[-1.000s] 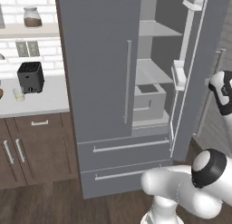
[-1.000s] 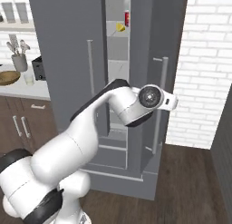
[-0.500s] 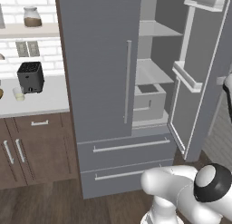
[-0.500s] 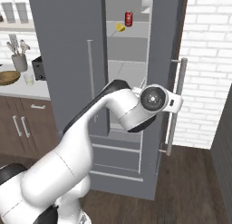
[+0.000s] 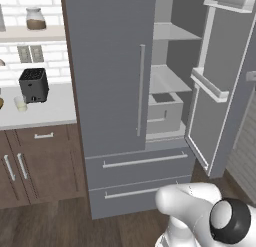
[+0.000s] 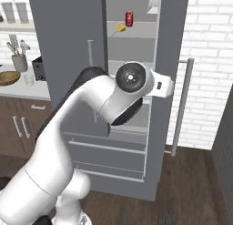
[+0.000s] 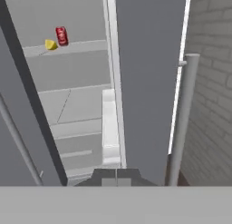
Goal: Grab a lemon wedge from the fridge and one ice cube from the ice bowl, and put them in the glass of lemonade.
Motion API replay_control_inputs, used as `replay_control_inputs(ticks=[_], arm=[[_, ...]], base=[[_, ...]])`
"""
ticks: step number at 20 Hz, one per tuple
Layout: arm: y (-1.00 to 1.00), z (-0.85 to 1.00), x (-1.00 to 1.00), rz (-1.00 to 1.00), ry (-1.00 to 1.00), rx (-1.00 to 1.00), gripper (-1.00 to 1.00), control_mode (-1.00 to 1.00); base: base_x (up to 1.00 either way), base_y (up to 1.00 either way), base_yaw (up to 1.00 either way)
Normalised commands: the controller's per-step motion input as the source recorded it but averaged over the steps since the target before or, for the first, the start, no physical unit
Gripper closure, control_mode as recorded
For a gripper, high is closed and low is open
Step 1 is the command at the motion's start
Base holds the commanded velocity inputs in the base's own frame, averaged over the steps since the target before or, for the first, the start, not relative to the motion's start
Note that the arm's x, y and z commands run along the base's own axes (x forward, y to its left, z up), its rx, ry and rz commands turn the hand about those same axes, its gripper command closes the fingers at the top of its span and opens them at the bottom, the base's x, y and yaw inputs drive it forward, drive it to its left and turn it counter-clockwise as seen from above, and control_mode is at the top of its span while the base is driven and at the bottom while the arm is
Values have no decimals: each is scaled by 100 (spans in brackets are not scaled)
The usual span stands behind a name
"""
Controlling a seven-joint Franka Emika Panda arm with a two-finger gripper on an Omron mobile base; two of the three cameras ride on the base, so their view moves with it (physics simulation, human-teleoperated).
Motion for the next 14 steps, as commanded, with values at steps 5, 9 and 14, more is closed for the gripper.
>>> replay_control_inputs(ticks=[5, 9, 14], arm=[[100, 6, 60, -14, 14, -29, 100, -100], [92, 0, 80, -20, 25, -34, 100, -100], [28, -3, 80, -16, 26, -25, 100, -100]], base=[[0, 0, 0], [0, 0, 0], [0, 0, 0]])
